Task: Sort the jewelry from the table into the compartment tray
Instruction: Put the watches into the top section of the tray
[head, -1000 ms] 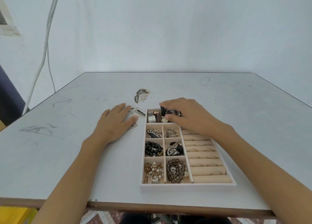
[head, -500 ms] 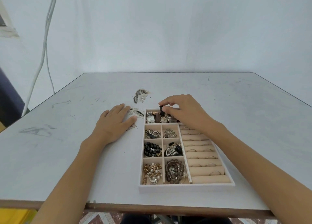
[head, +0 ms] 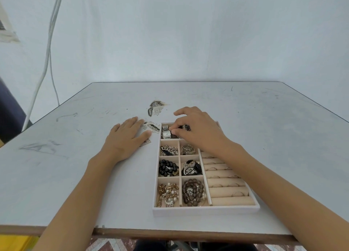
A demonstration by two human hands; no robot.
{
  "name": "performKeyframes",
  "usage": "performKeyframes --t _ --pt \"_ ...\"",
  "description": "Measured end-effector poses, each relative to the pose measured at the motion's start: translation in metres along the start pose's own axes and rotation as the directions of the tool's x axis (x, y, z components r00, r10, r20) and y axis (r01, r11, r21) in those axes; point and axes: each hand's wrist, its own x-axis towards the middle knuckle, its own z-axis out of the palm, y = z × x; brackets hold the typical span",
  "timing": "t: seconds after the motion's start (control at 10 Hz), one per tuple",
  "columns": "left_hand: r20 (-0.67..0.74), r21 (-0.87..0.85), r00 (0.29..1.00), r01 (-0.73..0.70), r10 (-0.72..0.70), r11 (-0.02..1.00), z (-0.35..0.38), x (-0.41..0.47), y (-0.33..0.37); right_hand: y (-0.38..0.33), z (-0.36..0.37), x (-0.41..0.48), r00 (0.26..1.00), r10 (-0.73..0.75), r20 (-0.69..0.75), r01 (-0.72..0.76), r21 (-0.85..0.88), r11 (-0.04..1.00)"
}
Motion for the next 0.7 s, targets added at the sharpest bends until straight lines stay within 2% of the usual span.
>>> performKeyframes --t 0.3,0.5,0.6,0.7 --pt "0.001 0.005 1.000 0.004 -0.004 1.000 -0.001 -0.001 0.001 0.000 0.002 -0.005 0.998 -0.032 0.057 0.030 0.036 0.999" --pt "0.007 0.006 1.000 0.004 -0.004 1.000 -0.001 -0.001 0.001 0.008 -0.009 -0.017 0.988 -0.001 0.157 -0.026 0.166 0.986" --pt "0.016 0.002 1.000 0.003 -0.003 1.000 -0.002 -0.002 0.002 0.015 -0.015 -0.024 0.995 0.035 0.098 -0.056 0.220 0.974" --pt "0.025 -0.013 1.000 0.008 -0.008 1.000 -0.003 -0.003 0.002 0.019 -0.023 -0.034 0.988 0.155 -0.013 -0.145 0.290 0.946"
